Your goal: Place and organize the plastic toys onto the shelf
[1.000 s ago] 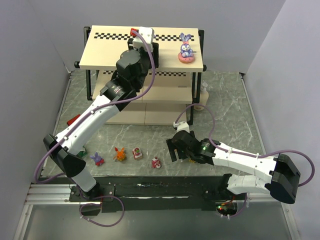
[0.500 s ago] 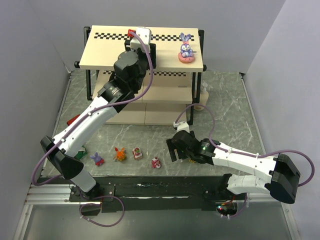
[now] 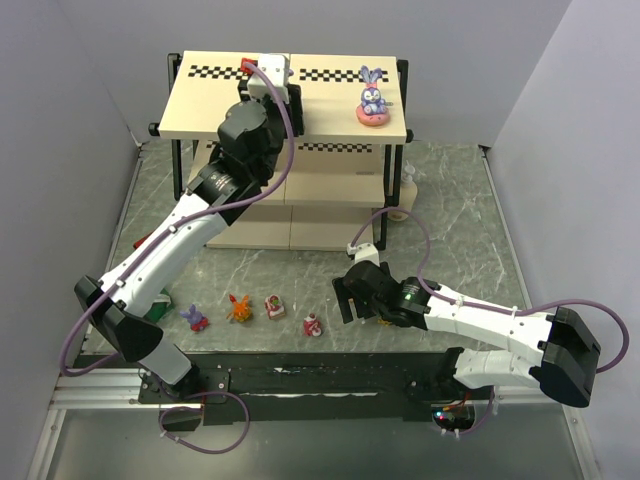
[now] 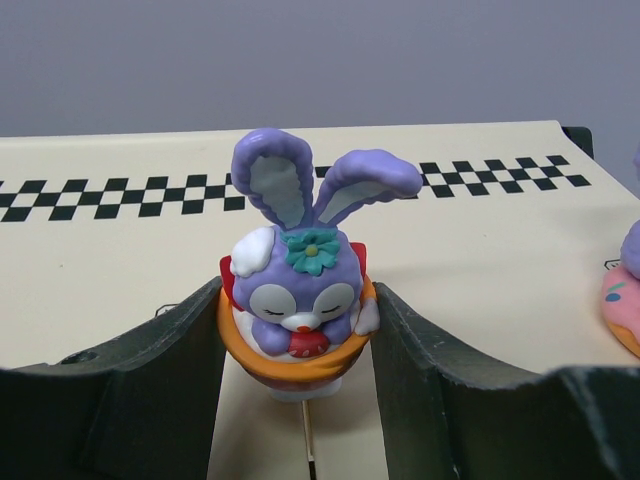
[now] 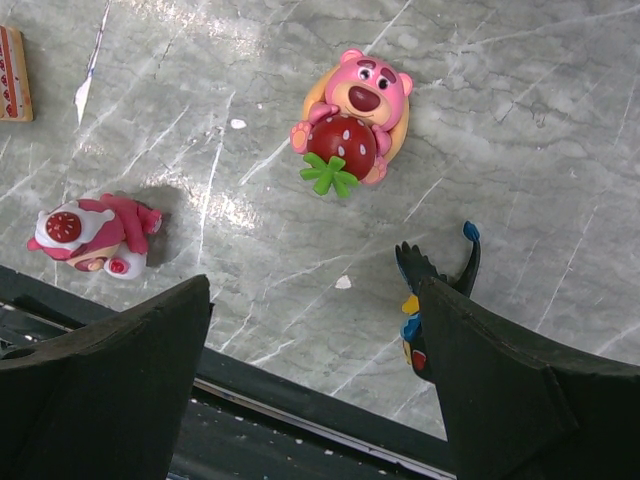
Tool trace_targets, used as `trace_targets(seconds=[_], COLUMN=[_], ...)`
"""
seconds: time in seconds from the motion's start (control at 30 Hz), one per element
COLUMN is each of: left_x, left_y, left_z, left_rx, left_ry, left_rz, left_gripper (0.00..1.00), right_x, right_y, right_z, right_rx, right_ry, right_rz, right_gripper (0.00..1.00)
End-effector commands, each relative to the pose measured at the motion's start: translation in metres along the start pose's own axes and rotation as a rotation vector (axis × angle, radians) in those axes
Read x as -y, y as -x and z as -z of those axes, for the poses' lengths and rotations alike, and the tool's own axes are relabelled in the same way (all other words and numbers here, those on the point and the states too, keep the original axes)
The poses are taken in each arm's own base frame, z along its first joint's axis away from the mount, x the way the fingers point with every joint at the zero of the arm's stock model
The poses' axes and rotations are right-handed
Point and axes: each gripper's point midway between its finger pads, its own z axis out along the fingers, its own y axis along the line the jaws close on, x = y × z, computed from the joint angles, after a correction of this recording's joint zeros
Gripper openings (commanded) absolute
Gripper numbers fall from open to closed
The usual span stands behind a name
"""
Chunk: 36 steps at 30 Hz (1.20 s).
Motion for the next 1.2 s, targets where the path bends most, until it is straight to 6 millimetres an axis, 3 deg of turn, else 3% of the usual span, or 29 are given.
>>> trace_targets(seconds=[0.0,0.77,0.93,1.17], left_x=[-0.007,-0.004,-0.006,-0.012], left_y=[-0.015,-0.003,0.004,0.028], left_z=[0.005,0.006,0.013,0.037], left_rx=[-0.055,-0.03,-0.008,0.071], left_ry=[0.006,-0.023,-0.037,-0.078], left_rz=[-0.022,-0.016,-0.008,0.029], left_gripper=[0.55,0.83,0.99,0.96], right_x=[0.0,0.0,-0.002,-0.005], right_y=[0.005,0.003,0.003,0.004], right_z=[-0.001,-0.001,-0.001,-0.001], right_rx=[0.02,0.018,0.018,0.017], right_ry=[-0.007,0.0,0.012,0.027], right_rz=[-0.019,-0.025,-0.031,-0.036], right_gripper=[0.91,0.91,0.91,0.92])
